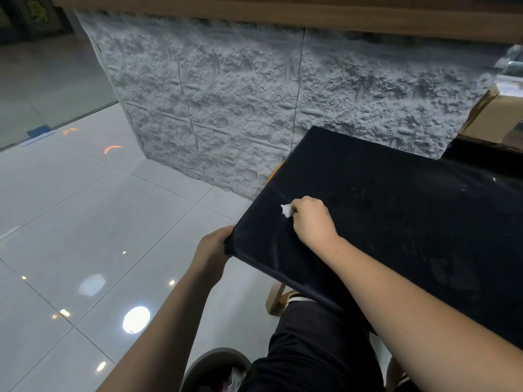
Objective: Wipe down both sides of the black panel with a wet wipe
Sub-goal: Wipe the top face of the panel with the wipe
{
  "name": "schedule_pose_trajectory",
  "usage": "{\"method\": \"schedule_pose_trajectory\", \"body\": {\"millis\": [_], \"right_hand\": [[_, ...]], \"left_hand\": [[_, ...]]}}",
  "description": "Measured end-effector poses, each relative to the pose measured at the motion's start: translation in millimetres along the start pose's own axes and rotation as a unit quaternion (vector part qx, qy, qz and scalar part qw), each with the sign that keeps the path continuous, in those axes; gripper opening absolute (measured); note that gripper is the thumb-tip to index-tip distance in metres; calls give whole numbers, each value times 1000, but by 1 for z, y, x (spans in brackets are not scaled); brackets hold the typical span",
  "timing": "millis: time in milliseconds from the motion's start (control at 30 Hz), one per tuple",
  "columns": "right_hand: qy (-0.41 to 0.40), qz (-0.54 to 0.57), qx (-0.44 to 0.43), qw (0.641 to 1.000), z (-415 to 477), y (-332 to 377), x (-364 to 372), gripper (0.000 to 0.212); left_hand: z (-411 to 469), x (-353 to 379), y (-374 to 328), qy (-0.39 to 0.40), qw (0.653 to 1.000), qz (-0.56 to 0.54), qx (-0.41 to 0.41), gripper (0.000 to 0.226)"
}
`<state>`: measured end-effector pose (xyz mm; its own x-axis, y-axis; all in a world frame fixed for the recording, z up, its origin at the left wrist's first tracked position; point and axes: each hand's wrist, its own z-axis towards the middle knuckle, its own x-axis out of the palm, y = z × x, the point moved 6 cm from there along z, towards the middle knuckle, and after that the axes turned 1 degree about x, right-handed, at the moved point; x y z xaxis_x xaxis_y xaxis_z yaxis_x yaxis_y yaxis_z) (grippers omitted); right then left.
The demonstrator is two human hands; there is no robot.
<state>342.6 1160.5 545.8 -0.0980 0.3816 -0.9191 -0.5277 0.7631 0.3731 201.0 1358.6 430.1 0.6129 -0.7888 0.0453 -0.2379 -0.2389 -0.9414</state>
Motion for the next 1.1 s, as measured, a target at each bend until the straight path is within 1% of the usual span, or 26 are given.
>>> {"method": "schedule_pose_trajectory", "body": {"millis": [133, 233, 333, 467, 567, 600, 667, 700, 733, 833, 867, 900, 967, 1033, 1100], "right_hand": [[-15, 18, 31, 999, -6, 9, 5, 27], [-18, 21, 14, 1000, -14, 24, 13, 28], [-24, 20, -1, 999, -21, 40, 21, 28], [-27, 9, -19, 999, -27, 58, 27, 26], [-20, 4, -28, 999, -32, 70, 32, 27], [-15, 2, -31, 999, -34, 74, 33, 28], [-4, 0, -41, 999, -37, 83, 37, 28], [1, 1, -48, 999, -39, 87, 39, 27], [5, 4, -55, 998, -41, 91, 41, 26], [22, 20, -66, 997, -44, 101, 47, 22], [29, 22, -72, 997, -46, 105, 48, 24], [34, 23, -80, 996, -49, 109, 50, 26], [36, 32, -97, 994, -54, 118, 50, 30], [38, 42, -106, 993, -57, 124, 50, 31], [40, 54, -105, 992, -60, 127, 51, 30]], "left_hand": [[0, -1, 4, -12, 1000, -17, -19, 23], [0, -2, 5, 1, 1000, -16, -4, 22], [-2, -1, 3, 23, 999, 10, 24, 33], [-5, -1, 0, 24, 999, 2, 29, 31], [-9, -1, -5, 44, 998, -6, 37, 31], [-10, -1, -6, 50, 998, 3, 42, 34], [-13, 0, -9, 56, 997, 26, 48, 49], [-13, -1, -10, 52, 998, 20, 43, 51], [-13, -2, -9, 44, 999, -2, 30, 47], [-12, -6, -4, 2, 998, -56, -14, 29], [-14, -6, -2, -13, 997, -73, -33, 26], [-17, -4, -2, -17, 994, -92, -51, 28], [-23, -1, -2, -12, 988, -133, -82, 40], [-28, 1, -6, 4, 983, -157, -93, 51], [-33, 3, -11, 18, 979, -178, -100, 55]]}}
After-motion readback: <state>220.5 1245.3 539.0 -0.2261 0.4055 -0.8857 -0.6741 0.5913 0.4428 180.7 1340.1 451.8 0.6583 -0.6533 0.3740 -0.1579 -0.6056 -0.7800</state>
